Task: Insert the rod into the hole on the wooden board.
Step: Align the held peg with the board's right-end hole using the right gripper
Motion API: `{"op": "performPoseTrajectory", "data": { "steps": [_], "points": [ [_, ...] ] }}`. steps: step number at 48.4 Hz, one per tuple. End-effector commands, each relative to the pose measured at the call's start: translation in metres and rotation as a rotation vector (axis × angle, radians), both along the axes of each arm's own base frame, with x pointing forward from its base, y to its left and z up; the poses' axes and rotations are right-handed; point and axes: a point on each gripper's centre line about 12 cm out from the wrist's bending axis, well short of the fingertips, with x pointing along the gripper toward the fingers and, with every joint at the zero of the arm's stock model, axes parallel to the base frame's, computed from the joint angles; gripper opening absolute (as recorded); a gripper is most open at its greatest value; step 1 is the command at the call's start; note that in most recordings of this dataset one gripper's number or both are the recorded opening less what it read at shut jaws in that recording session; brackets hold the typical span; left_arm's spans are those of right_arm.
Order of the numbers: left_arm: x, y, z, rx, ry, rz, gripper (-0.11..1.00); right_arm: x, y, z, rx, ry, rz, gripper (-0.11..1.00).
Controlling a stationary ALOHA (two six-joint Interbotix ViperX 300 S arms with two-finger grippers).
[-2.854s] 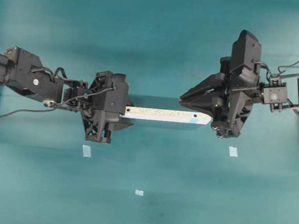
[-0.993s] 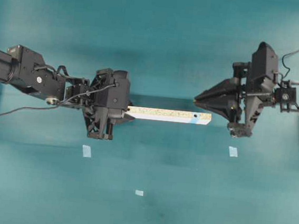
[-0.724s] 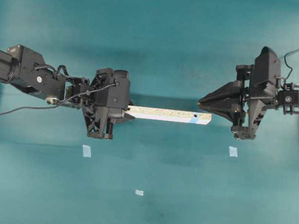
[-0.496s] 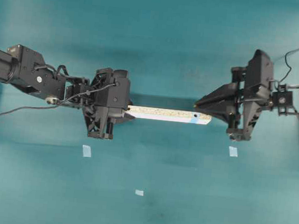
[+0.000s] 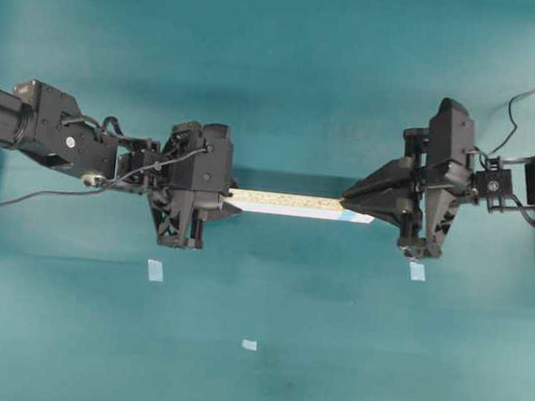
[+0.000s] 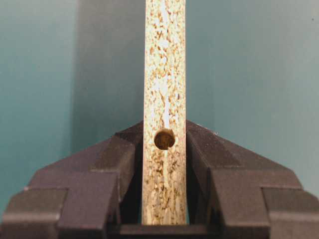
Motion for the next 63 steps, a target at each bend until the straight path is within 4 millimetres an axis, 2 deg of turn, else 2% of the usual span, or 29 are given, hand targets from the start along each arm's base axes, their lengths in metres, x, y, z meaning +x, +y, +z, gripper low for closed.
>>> {"op": "performPoseTrajectory", "data": {
  "steps": [1,20,34,63],
  "points": [
    [0.003,0.002,0.008,-0.006,-0.028,0.013,0.32,0.006,0.001,0.007,-0.003,-0.031,0.004,0.1],
    [0.004,0.002,0.01,-0.006,-0.032,0.013,0.32,0.007,0.001,0.004,-0.002,-0.021,0.004,0.1],
    [0.003,0.002,0.009,-0.007,-0.029,0.014,0.32,0.0,0.001,-0.001,0.008,0.002,0.0,0.1],
    [0.005,0.002,0.01,-0.006,-0.034,0.013,0.32,-0.015,0.003,0.0,-0.005,0.073,-0.005,0.1]
  ]
}}
